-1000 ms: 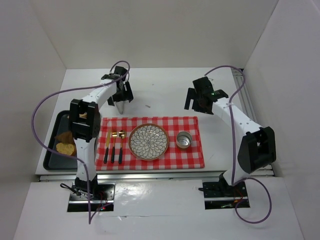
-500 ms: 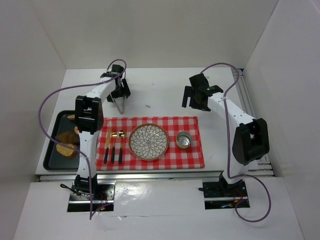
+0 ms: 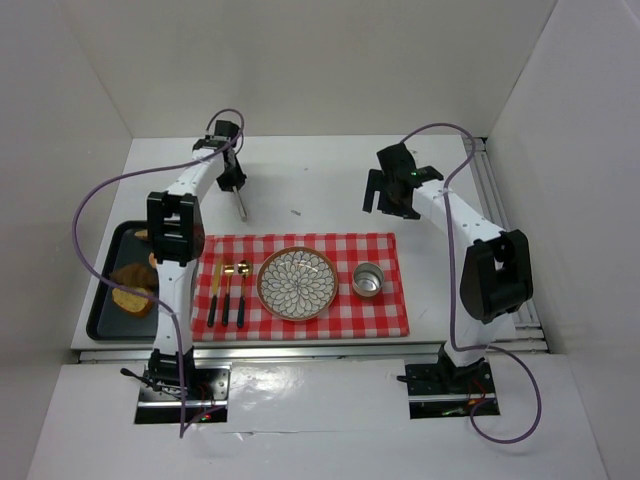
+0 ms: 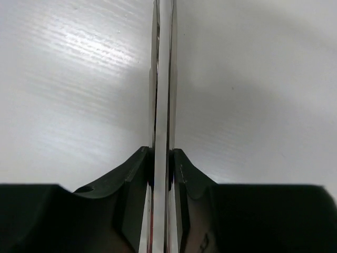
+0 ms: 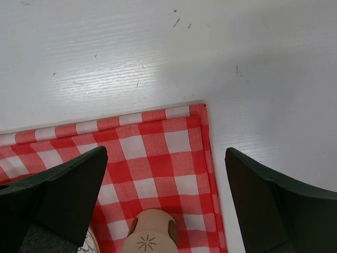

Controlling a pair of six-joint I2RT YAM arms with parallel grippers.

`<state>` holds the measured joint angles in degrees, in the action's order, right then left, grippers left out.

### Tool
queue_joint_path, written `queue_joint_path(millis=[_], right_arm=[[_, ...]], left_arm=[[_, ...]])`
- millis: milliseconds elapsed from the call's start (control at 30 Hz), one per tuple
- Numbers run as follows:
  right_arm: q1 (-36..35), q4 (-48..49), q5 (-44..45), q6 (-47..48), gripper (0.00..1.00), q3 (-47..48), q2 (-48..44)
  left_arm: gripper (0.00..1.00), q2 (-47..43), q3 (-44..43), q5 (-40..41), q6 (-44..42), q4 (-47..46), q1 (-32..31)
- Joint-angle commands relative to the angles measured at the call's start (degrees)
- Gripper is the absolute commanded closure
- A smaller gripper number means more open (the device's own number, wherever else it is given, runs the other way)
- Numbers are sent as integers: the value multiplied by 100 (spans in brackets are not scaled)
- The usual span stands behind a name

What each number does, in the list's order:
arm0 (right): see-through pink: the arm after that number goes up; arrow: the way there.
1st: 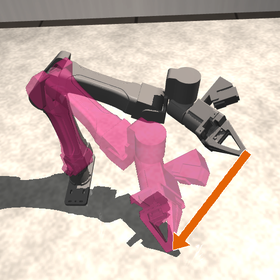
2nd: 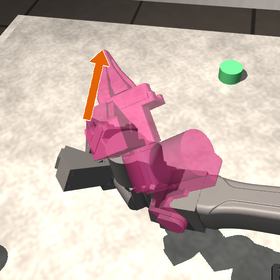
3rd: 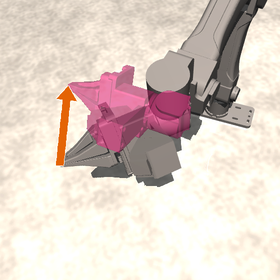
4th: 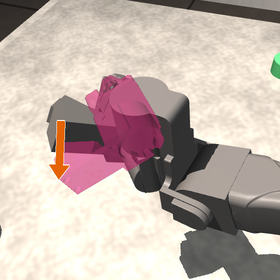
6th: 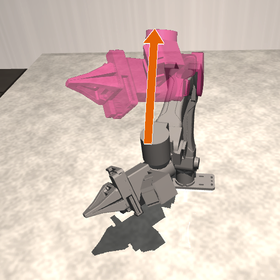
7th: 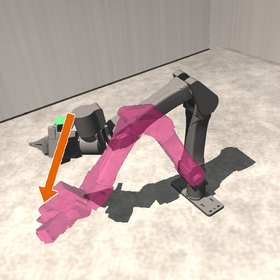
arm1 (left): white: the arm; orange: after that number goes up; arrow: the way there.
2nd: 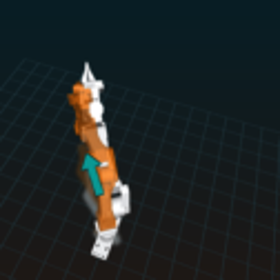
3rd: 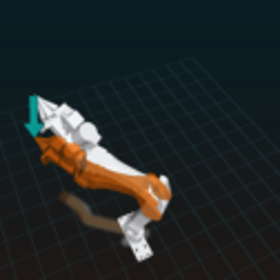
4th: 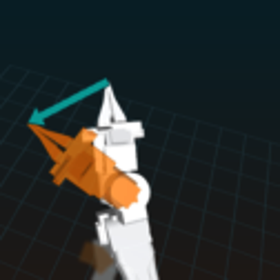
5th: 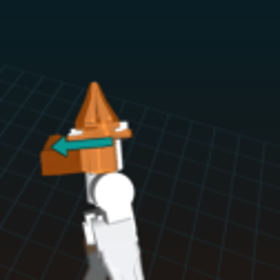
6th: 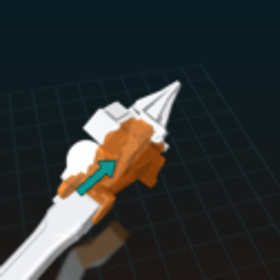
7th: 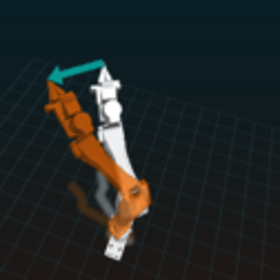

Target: Place the bread

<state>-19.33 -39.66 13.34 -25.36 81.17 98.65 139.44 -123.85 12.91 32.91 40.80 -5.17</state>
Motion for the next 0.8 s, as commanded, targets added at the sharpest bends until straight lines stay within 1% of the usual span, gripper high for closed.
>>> queue_joint_path(millis=[0, 33, 67, 133, 200, 233, 300, 333, 367, 400, 433, 500, 533, 600, 767], right_arm=[[35, -68, 142, 76, 0, 225, -188], [35, -68, 81, 76, 0, 129, -249], [35, 10, 81, 76, 0, 128, -372], [35, 72, 28, 76, 0, -21, -478], [35, 125, -42, 23, 0, -92, -618], [35, 125, -42, 23, 0, -144, -619], [35, 203, -113, 23, 0, -224, -803], [35, 265, -165, 23, 0, -363, -856], [35, 266, -165, 23, 0, -365, -909], [35, 266, -218, 23, 0, -443, -987], [35, 266, -218, 75, 0, -496, -988], [35, 266, -218, 76, 0, -496, -1067], [35, 266, -149, 76, 0, -557, -1119], [35, 318, -209, 76, 0, -628, -1190], [35, 318, -262, 128, 0, -689, -1243]], left_arm=[[65, -1232, 158, 36, -65, -54, -28], [65, -1704, 264, 36, -65, -54, -28], [65, -1935, 361, 36, -65, -54, -28], [61, -2514, 651, -260, -126, -54, -28], [61, -2807, 792, -446, -179, 147, 95], [61, -2930, 940, -499, -179, 392, 95], [60, -3308, 1090, -500, -179, 683, 200], [59, -3439, 1318, -343, -92, 954, 201], [56, -3615, 1494, -341, -91, 1009, 201], [54, -4017, 1730, -341, -91, 1009, 270], [52, -4221, 2211, -489, -91, 1009, 271], [50, -4773, 2654, -657, -153, 1009, 419], [48, -4916, 2986, -858, -153, 1096, 472], [48, -5232, 3252, -1018, -153, 1263, 587], [47, -5610, 3315, -781, -328, 1870, 710]])
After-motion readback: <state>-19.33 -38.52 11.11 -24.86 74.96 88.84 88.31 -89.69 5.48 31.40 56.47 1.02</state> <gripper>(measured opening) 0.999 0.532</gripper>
